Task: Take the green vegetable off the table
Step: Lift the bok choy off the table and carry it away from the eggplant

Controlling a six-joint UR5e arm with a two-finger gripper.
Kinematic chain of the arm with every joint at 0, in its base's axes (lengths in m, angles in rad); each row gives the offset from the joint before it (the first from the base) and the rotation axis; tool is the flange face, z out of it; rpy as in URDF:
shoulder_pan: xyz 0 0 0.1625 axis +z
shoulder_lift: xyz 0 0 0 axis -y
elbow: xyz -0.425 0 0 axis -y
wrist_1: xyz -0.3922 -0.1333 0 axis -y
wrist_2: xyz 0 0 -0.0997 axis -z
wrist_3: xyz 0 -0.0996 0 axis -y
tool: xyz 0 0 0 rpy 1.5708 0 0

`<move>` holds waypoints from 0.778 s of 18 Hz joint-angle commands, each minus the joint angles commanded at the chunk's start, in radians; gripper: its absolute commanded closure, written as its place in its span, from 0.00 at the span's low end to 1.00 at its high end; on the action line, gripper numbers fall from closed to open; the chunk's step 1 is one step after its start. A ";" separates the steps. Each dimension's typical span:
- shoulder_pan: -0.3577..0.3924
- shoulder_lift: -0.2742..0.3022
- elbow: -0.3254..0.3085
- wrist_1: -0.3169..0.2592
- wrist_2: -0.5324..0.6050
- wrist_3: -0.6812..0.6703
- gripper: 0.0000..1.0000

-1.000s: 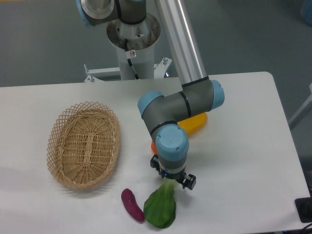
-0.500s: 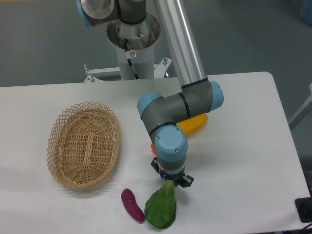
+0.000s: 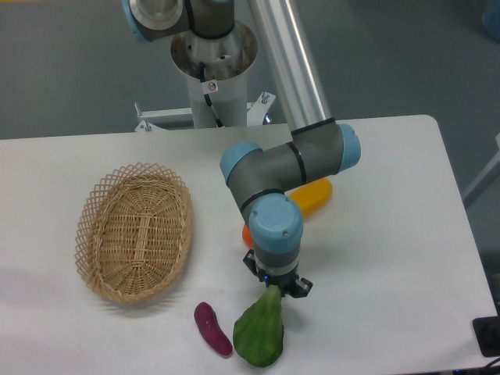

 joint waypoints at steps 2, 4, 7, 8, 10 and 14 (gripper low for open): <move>0.017 0.023 -0.002 -0.009 -0.002 0.018 0.75; 0.028 0.040 0.000 -0.025 -0.006 0.025 0.75; 0.066 0.066 0.005 -0.046 -0.008 0.058 0.75; 0.075 0.072 0.008 -0.049 -0.009 0.083 0.75; 0.107 0.084 0.011 -0.051 -0.024 0.110 0.75; 0.149 0.083 0.050 -0.081 -0.029 0.115 0.75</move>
